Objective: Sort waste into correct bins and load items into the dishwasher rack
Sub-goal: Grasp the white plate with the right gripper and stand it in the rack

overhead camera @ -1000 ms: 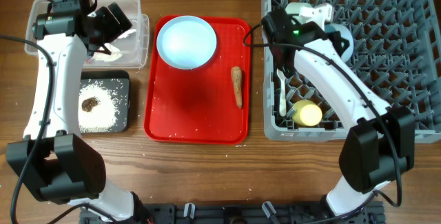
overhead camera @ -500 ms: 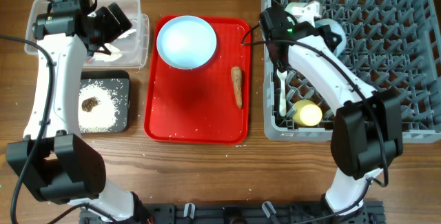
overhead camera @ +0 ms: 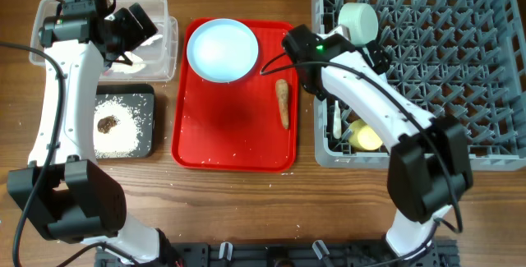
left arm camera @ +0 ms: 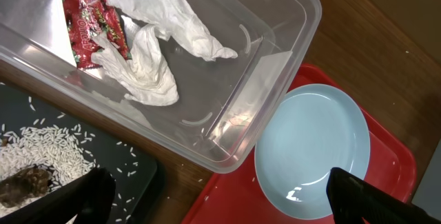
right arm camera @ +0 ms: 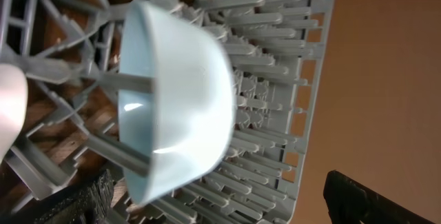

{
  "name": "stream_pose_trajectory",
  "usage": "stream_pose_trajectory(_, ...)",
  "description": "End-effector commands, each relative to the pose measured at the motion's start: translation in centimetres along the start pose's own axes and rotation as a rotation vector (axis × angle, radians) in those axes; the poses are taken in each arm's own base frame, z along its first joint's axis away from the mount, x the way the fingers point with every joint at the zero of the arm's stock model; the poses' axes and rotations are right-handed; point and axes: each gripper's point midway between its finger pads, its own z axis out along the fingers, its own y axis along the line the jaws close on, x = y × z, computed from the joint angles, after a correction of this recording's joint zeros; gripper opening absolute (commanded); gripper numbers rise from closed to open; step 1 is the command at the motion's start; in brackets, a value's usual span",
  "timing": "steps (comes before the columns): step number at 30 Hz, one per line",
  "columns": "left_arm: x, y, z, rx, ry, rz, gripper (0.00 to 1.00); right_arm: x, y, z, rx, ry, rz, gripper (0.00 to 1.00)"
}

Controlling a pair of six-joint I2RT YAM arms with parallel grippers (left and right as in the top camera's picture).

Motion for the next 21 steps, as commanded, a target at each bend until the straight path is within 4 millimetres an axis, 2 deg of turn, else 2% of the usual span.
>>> stream_pose_trajectory(1, -0.5, 0.1, -0.3, -0.005, -0.016, -0.004, 1.0, -1.6, -3.0, -4.2, -0.16, -0.13, 0.131, 1.0)
stream_pose_trajectory(4, -0.5, 0.1, -0.3, -0.005, -0.016, -0.004, 1.0, -4.7, 1.3, -9.6, -0.641, -0.293, 0.24, 1.0)
stream_pose_trajectory(5, -0.5, 0.1, -0.3, -0.005, -0.016, -0.004, 1.0, -6.6, 3.6, -13.4, -0.894, -0.384, 0.248, 1.0)
stream_pose_trajectory(6, -0.5, 0.1, -0.3, -0.005, -0.016, -0.005, 1.0, -8.1, 5.0, -17.0, -1.109, -0.462, 0.256, 0.96)
stream_pose_trajectory(7, -0.5, 0.1, -0.3, -0.005, -0.016, -0.004, 1.0, -9.8, 5.6, -19.1, -1.247, -0.5, 0.332, 0.93)
stream_pose_trajectory(8, -0.5, 0.1, -0.3, -0.005, -0.016, -0.004, 1.0, -11.7, 6.1, -20.1, -1.327, -0.514, 0.442, 0.88)
stream_pose_trajectory(9, -0.5, 0.1, -0.3, -0.005, -0.016, -0.005, 1.0, -14.0, 7.0, -19.2, -1.314, -0.517, 0.57, 0.82)
stream_pose_trajectory(10, -0.5, 0.1, -0.3, -0.005, -0.016, -0.004, 1.0, -15.3, 8.1, -17.4, -1.255, -0.482, 0.659, 0.78)
stream_pose_trajectory(11, -0.5, 0.1, -0.3, -0.005, -0.016, -0.005, 1.0, -15.9, 9.3, -16.2, -1.229, -0.454, 0.693, 0.74)
stream_pose_trajectory(12, -0.5, 0.1, -0.3, -0.005, -0.016, -0.005, 1.0, -16.4, 11.8, -14.4, -1.211, -0.397, 0.717, 0.72)
stream_pose_trajectory(15, -0.5, 0.1, -0.3, -0.005, -0.016, -0.004, 1.0, -16.0, 17.8, -10.1, -1.196, -0.212, 0.78, 0.7)
stream_pose_trajectory(17, -0.5, 0.1, -0.3, -0.005, -0.016, -0.004, 1.0, -15.5, 20.7, -8.2, -1.183, -0.146, 0.783, 0.7)
stream_pose_trajectory(21, -0.5, 0.1, -0.3, -0.005, -0.016, -0.005, 1.0, -16.1, 23.3, -6.8, -1.166, -0.14, 0.825, 0.63)
